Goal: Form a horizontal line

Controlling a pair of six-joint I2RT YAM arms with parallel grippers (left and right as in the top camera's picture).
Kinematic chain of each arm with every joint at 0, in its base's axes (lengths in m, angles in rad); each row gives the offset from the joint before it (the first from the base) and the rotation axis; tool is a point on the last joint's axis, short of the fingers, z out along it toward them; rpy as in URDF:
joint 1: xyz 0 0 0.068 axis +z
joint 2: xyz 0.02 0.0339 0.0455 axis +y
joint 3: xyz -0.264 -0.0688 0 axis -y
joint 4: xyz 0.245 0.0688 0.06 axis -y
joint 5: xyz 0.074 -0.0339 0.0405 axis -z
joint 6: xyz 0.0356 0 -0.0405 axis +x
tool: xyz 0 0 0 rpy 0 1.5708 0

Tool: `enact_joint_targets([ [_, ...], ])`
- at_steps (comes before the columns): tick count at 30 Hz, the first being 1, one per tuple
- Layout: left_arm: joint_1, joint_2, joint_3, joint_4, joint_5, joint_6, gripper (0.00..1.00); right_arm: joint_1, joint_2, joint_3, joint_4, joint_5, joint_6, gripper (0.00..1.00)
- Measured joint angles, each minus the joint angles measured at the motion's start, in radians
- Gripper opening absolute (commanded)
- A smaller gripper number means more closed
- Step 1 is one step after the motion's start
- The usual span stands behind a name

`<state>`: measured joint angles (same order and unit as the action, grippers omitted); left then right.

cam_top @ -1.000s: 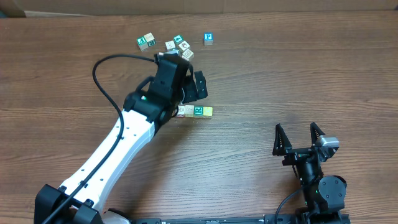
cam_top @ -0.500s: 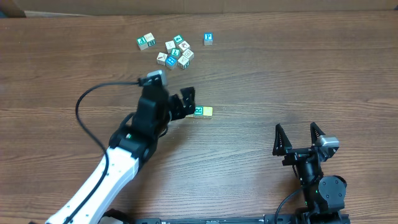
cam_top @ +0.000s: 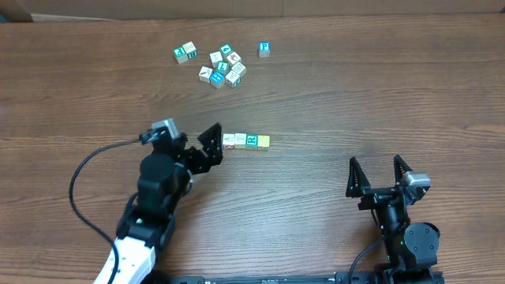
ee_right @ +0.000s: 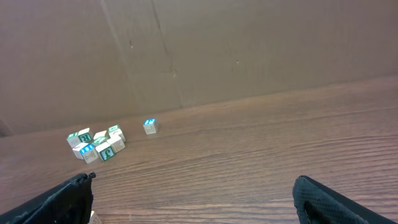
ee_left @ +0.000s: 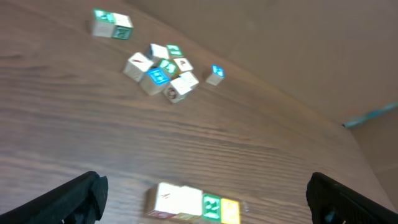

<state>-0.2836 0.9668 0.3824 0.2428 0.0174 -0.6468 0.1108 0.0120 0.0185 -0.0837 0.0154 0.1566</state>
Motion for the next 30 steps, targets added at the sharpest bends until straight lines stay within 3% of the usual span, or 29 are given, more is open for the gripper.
enact_joint_targets([
  [12,0.057,-0.201,-0.137,0.042,0.0,0.05,1.0,0.0,0.0,0.0,0.0,0.0,0.0,1.0],
  [30,0.063,-0.563,-0.373,0.011,-0.18,0.087,0.99,0.0,0.0,0.0,0.0,0.0,0.0,1.0],
])
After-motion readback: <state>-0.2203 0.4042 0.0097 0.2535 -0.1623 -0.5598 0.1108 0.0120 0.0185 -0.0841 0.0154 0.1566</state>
